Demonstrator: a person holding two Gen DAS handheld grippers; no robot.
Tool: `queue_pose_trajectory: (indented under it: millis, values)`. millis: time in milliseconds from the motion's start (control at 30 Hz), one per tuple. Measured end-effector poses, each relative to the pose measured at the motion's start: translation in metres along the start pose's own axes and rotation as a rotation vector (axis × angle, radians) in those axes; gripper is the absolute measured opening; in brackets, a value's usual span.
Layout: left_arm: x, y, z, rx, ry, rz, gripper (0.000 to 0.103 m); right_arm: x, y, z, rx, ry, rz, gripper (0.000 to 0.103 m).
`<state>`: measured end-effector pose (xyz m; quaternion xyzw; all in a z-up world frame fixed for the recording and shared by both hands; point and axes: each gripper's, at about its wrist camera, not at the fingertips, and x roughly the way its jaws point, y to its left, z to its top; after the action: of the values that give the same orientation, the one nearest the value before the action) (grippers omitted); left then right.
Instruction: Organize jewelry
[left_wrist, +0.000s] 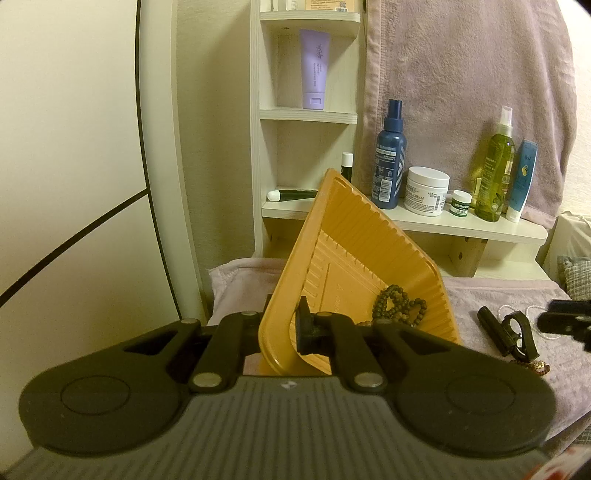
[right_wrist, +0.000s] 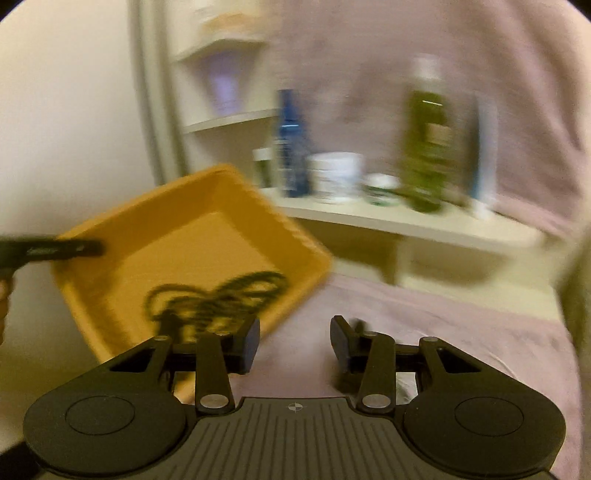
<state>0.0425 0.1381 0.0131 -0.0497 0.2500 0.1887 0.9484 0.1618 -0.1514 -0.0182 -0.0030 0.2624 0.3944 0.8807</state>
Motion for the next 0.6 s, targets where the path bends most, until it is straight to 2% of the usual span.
queue_pose_trajectory:
  millis: [67, 200, 400, 600]
  values:
    - [0.0, 0.0, 0.0, 0.0, 0.0, 0.0, 0.007, -0.011, -0.014, -0.007, 0.061, -0.007, -0.027, 0.043]
    - [0.0, 0.0, 0.0, 0.002, -0.001, 0.0, 0.007, -0.021, -0.023, -0.019, 0.083, 0.009, -0.053, 0.043]
    - [0.0, 0.0, 0.001, 0.001, -0.001, -0.002, 0.007, -0.011, -0.011, -0.037, 0.087, 0.053, -0.036, 0.042]
    - [0.0, 0.0, 0.001, 0.001, -0.002, -0.002, 0.007, 0.015, 0.008, -0.049, 0.043, 0.105, -0.042, 0.028]
